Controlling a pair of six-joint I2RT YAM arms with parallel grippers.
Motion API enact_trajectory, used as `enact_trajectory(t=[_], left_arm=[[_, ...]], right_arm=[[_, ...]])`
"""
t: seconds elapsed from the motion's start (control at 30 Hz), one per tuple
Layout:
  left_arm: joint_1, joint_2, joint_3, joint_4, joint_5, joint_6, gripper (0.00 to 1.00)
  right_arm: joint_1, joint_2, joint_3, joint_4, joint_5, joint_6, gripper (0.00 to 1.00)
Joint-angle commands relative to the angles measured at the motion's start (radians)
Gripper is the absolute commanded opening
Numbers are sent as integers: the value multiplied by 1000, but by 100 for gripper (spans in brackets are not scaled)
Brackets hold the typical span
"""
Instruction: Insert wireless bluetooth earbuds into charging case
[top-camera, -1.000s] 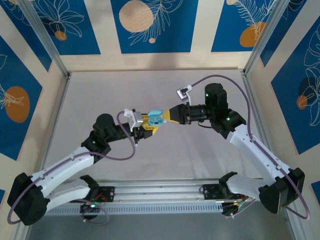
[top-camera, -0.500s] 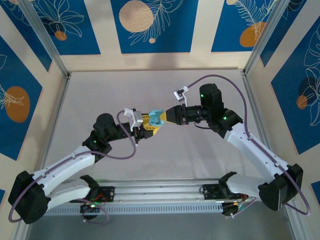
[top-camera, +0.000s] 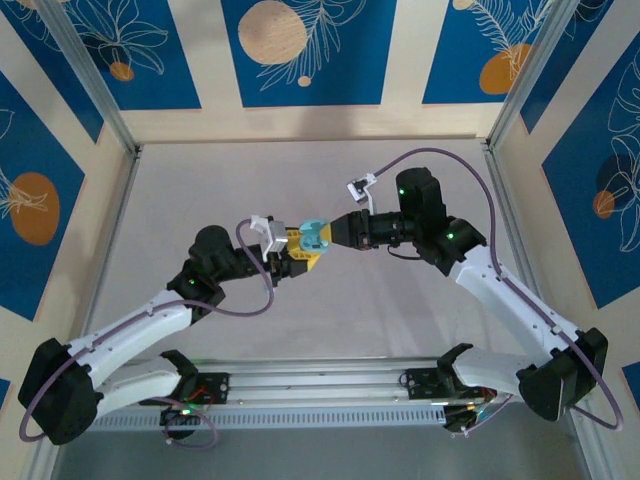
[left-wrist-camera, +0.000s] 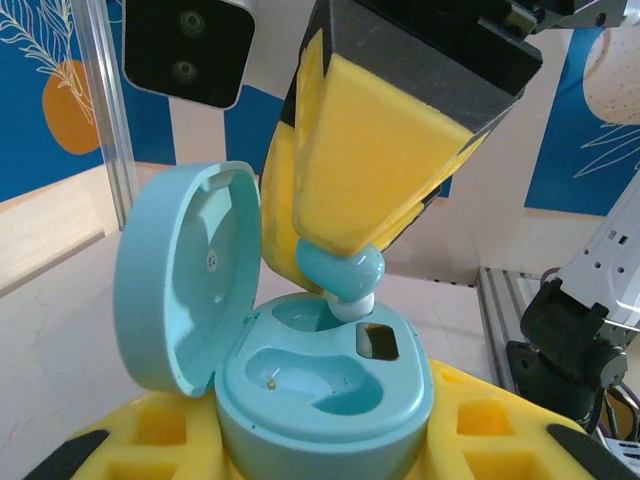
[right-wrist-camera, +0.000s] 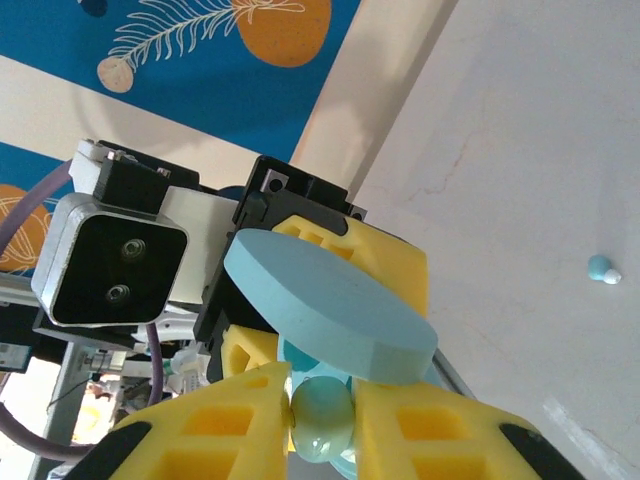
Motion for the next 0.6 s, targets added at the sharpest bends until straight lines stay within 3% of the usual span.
enact_trajectory(t=[0.0, 0.27, 0.57], left_arm=[[-7, -5, 31, 97, 32, -14, 21], [-7, -7, 27, 104, 30, -18, 20], [-6, -22, 17, 92, 4, -7, 20]], right_arm=[[12, 9, 32, -111, 80, -72, 26], [27, 6, 50, -153, 137, -101, 30], [29, -17, 68, -169, 165, -90, 44]])
